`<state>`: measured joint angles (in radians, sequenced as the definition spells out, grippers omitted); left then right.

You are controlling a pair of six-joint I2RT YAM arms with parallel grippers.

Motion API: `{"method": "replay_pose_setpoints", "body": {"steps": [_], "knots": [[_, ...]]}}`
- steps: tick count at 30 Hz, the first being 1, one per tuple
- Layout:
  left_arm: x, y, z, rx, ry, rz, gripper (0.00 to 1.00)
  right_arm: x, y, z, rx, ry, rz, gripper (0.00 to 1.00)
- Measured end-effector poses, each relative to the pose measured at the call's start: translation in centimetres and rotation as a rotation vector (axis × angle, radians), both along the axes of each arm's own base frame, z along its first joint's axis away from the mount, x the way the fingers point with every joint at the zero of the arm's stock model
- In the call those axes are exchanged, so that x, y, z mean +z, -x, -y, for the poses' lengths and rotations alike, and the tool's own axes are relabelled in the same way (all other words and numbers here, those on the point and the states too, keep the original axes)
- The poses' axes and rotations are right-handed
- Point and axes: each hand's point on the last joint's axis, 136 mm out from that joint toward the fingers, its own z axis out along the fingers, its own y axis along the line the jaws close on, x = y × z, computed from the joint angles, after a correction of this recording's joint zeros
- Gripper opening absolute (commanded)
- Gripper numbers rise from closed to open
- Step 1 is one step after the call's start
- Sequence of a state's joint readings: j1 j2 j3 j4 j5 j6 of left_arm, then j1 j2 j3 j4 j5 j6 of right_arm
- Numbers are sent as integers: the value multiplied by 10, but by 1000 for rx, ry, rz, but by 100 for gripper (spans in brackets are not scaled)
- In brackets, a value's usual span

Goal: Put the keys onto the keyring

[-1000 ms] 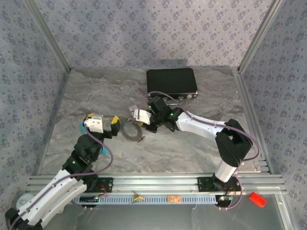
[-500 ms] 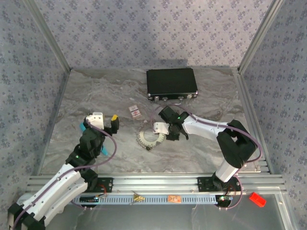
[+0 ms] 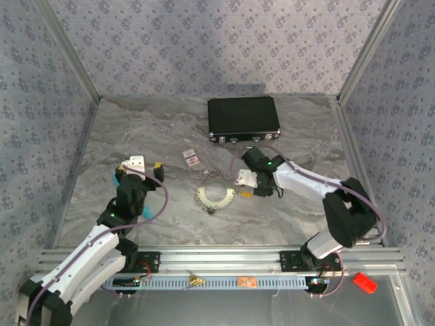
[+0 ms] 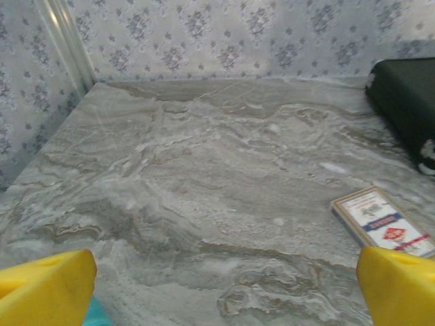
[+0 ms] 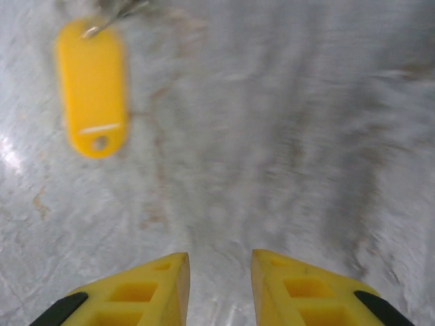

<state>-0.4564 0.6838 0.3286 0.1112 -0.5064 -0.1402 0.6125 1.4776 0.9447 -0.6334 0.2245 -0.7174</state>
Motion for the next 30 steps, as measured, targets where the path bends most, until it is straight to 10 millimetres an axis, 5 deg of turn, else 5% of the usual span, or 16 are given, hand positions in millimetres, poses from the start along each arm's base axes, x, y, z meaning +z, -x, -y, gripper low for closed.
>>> {"method": "replay_pose_setpoints", "body": {"steps": [3, 6, 8, 12, 15, 21, 30], "knots": [[-8, -8, -9, 36, -39, -22, 98, 43, -30, -5, -150, -252, 192, 32], [-12, -17, -19, 74, -79, -28, 99, 63, -47, 16, -309, -456, 354, 34], [-13, -22, -28, 103, -88, -29, 99, 55, -55, 41, -435, -537, 416, 35], [-23, -30, -51, 179, -85, -25, 99, 8, -60, 99, -683, -607, 467, 34], [-44, -33, -63, 213, -97, -58, 99, -15, -59, 121, -769, -636, 491, 34], [-73, -42, -67, 197, -100, -84, 99, 0, -83, 125, -762, -766, 579, 33], [-87, -67, -66, 128, -82, -40, 99, 18, -96, 133, -756, -901, 626, 33]]}}
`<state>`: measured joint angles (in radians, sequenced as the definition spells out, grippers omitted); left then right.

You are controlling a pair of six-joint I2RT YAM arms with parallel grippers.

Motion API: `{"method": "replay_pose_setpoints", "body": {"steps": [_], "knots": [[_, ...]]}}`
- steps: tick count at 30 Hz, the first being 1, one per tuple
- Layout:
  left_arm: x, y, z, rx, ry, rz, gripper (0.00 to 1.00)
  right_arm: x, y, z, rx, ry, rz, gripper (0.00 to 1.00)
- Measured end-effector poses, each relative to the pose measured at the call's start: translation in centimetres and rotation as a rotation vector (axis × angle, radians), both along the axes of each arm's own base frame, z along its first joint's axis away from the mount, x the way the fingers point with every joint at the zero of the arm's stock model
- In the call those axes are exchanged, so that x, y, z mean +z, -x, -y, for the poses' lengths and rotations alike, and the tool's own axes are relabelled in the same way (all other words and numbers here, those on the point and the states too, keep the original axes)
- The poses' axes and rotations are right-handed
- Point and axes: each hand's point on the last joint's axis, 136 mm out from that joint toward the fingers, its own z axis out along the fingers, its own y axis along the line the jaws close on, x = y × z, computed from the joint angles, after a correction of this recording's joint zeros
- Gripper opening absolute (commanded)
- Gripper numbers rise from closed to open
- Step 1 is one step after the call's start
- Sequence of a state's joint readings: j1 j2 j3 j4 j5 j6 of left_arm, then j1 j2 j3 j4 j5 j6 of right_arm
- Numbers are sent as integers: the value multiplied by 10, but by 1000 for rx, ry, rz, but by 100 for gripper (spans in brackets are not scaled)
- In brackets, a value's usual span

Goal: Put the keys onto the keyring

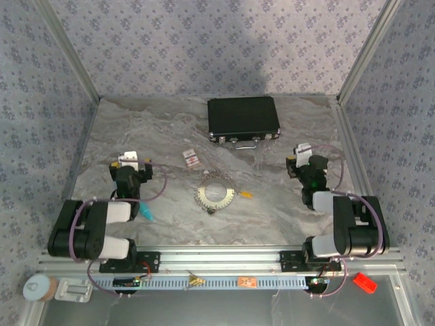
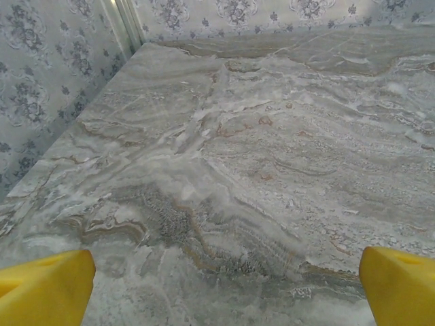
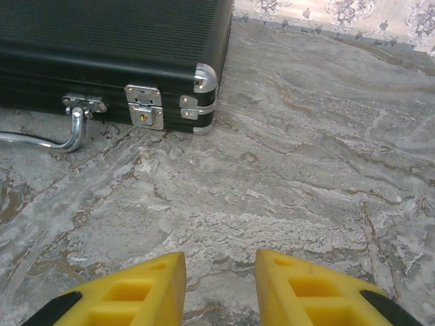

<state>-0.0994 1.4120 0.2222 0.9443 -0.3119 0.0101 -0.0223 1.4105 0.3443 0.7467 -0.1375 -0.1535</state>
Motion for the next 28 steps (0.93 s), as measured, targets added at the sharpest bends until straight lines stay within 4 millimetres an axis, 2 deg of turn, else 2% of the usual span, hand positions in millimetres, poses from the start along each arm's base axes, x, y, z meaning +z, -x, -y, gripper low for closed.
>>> {"method": "replay_pose_setpoints", "body": {"steps": [5, 8, 10, 12, 23, 27, 28], "knots": [[-25, -8, 3, -27, 0, -56, 100, -25, -1, 9, -30, -46, -60, 37], [-15, -23, 0, -11, 11, -52, 100, -24, -3, 11, -40, -66, -59, 41], [0, -36, -8, 15, 26, -16, 100, -21, -6, 12, -47, -74, -51, 43], [6, -41, -13, 32, 36, 1, 100, -18, -8, 13, -55, -79, -45, 43], [-11, -36, -14, 16, 70, -69, 100, -17, -9, 14, -69, -84, -43, 48], [-12, -35, -13, 6, 77, -74, 100, -17, -9, 14, -72, -90, -44, 56], [-12, -36, -12, 2, 79, -75, 100, -17, -9, 14, -72, -92, -44, 61]]}}
